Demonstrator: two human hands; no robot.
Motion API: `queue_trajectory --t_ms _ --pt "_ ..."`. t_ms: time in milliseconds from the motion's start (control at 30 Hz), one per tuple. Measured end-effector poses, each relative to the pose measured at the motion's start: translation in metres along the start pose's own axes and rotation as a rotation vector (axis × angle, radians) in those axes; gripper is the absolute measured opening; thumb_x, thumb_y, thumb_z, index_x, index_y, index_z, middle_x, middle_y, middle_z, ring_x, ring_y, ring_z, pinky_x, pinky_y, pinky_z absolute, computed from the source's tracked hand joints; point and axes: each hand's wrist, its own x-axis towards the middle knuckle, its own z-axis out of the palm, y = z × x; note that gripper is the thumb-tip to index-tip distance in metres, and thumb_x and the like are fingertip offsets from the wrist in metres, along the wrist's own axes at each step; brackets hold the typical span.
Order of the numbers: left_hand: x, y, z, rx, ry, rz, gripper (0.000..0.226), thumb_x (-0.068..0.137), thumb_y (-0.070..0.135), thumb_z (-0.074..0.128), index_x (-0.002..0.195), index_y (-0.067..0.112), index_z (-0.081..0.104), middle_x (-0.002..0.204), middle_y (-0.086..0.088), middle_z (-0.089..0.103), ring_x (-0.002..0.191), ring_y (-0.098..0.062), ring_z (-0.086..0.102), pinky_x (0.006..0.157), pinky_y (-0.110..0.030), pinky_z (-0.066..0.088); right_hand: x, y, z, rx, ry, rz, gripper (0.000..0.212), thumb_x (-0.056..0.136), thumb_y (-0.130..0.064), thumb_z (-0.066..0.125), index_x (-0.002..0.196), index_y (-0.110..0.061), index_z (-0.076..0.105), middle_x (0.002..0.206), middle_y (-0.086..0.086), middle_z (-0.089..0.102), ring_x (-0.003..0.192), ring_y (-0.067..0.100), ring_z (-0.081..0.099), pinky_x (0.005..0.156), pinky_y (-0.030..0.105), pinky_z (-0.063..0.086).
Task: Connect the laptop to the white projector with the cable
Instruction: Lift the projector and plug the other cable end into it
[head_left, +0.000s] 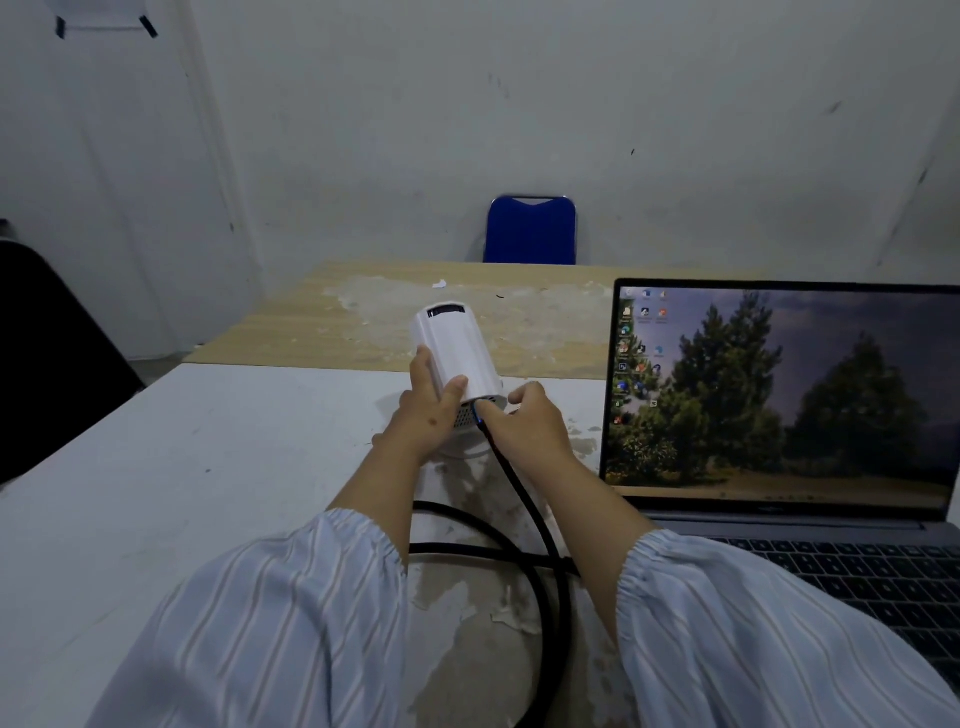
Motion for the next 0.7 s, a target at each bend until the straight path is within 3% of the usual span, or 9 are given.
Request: queue_trajectory --t_ms 67,133,200,267,333,433,500,600,700 --pt "0.0 0.0 -0.001 -0.002 -0.012 0.015 0.07 0.093 0.043 0.036 0.147 0.025 -0.006 0.158 -0.011 0.012 0.14 -0.034 0.026 0.112 -0.047 0.028 0.001 0.0 0.002 0.08 -0.006 0.067 0.028 0.083 -0.039 0.052 0.094 -0.015 0.043 0.086 0.002 0.054 0.065 0.012 0.05 0.051 0.028 0.035" --pt "0.001 0.0 -0.004 -0.01 -0.032 0.011 0.069 0.094 0.042 0.035 0.147 0.026 -0.007 0.159 -0.009 0.01 0.14 -0.034 0.026 0.111 -0.046 0.029 0.001 -0.002 0.001 0.138 0.011 0.089 0.034 0.084 -0.036 0.05 0.108 -0.013 0.044 0.098 0.005 0.055 0.071 0.013 0.053 0.052 0.026 0.036" --pt "0.002 0.0 -0.006 -0.044 -0.049 0.005 0.068 0.095 0.04 0.036 0.147 0.026 -0.006 0.16 -0.007 0.005 0.142 -0.032 0.022 0.114 -0.046 0.027 0.003 -0.004 0.0 0.12 0.028 0.039 0.052 0.085 -0.034 0.05 0.132 -0.014 0.039 0.122 0.012 0.053 0.097 0.024 0.059 0.064 0.028 0.042" --pt "0.004 0.0 -0.009 -0.081 -0.068 0.002 0.067 0.095 0.038 0.037 0.147 0.027 -0.004 0.16 -0.006 0.003 0.143 -0.031 0.021 0.113 -0.045 0.028 0.004 -0.011 -0.001 0.085 0.001 -0.026 0.058 0.089 -0.03 0.048 0.143 -0.016 0.032 0.144 0.011 0.041 0.122 0.028 0.049 0.084 0.031 0.043" --pt "0.006 0.0 -0.012 -0.091 -0.086 -0.008 0.066 0.094 0.038 0.038 0.147 0.03 -0.001 0.159 -0.007 0.008 0.141 -0.033 0.026 0.109 -0.044 0.031 0.003 -0.017 0.0 0.113 -0.059 -0.047 0.05 0.091 -0.025 0.044 0.14 -0.015 0.038 0.143 0.012 0.045 0.121 0.027 0.051 0.093 0.036 0.047" --pt "0.012 0.001 -0.017 -0.034 -0.098 -0.03 0.065 0.093 0.041 0.04 0.147 0.033 0.004 0.156 -0.014 0.018 0.137 -0.035 0.031 0.109 -0.046 0.032 -0.001 -0.018 0.001 0.124 -0.056 -0.043 0.036 0.091 -0.019 0.043 0.125 -0.011 0.051 0.124 0.014 0.06 0.105 0.03 0.06 0.09 0.047 0.053" --pt "0.016 0.001 -0.022 -0.021 -0.115 -0.041 0.066 0.092 0.041 0.042 0.147 0.034 0.006 0.154 -0.016 0.022 0.136 -0.035 0.032 0.109 -0.046 0.033 -0.004 -0.017 0.003 0.146 -0.042 -0.027 0.032 0.089 -0.014 0.044 0.119 -0.009 0.053 0.118 0.016 0.061 0.1 0.03 0.061 0.082 0.044 0.056" --pt "0.018 0.0 -0.026 -0.055 -0.15 -0.017 0.067 0.092 0.038 0.046 0.147 0.032 0.009 0.149 -0.013 0.034 0.127 -0.029 0.04 0.094 -0.037 0.035 -0.008 -0.018 0.01 0.147 -0.038 0.006 0.033 0.085 -0.013 0.045 0.118 -0.009 0.052 0.121 0.018 0.055 0.1 0.034 0.059 0.071 0.037 0.051" --pt "0.018 -0.002 -0.026 -0.12 -0.116 -0.022 0.069 0.09 0.037 0.051 0.146 0.027 0.013 0.139 -0.012 0.044 0.114 -0.024 0.044 0.088 -0.036 0.036 -0.008 -0.023 0.014 0.17 -0.039 0.064 0.037 0.084 -0.017 0.048 0.12 -0.01 0.049 0.126 0.016 0.051 0.101 0.034 0.058 0.075 0.04 0.053"
